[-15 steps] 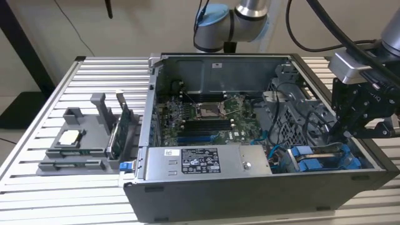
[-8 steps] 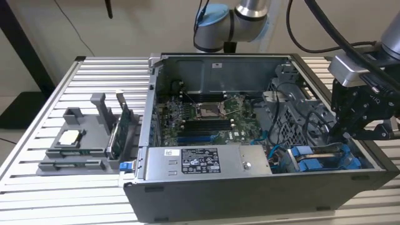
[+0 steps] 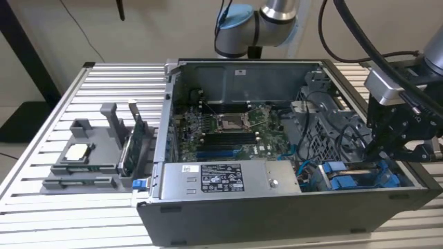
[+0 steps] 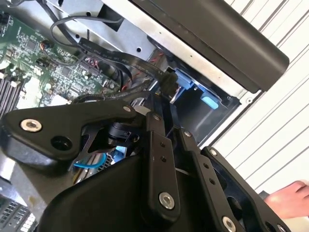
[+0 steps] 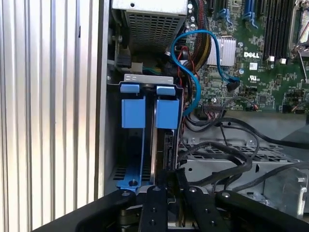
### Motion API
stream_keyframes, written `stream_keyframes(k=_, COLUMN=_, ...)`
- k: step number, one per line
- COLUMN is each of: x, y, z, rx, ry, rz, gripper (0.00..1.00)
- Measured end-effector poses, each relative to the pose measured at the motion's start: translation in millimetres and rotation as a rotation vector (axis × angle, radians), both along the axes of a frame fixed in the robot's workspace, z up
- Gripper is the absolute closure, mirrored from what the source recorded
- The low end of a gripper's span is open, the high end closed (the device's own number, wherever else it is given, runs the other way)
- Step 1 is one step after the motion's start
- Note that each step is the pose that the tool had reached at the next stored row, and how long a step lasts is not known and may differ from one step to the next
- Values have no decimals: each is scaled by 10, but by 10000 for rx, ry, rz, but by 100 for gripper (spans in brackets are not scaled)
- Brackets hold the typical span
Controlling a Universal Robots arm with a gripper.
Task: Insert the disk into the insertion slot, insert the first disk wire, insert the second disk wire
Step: 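Insert the first disk wire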
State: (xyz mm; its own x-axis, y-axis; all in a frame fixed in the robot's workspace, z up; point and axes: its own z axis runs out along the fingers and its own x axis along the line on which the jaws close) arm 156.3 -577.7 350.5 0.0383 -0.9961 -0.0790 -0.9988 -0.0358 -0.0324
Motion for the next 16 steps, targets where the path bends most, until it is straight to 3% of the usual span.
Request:
stream_keyframes(k=3, x=0, y=0, z=-25, rx=55, ry=0, rz=0, gripper=81)
stream_keyframes(k=16, x=5, y=-1, z=-102, rx=67, ry=27, rz=-160, gripper=81)
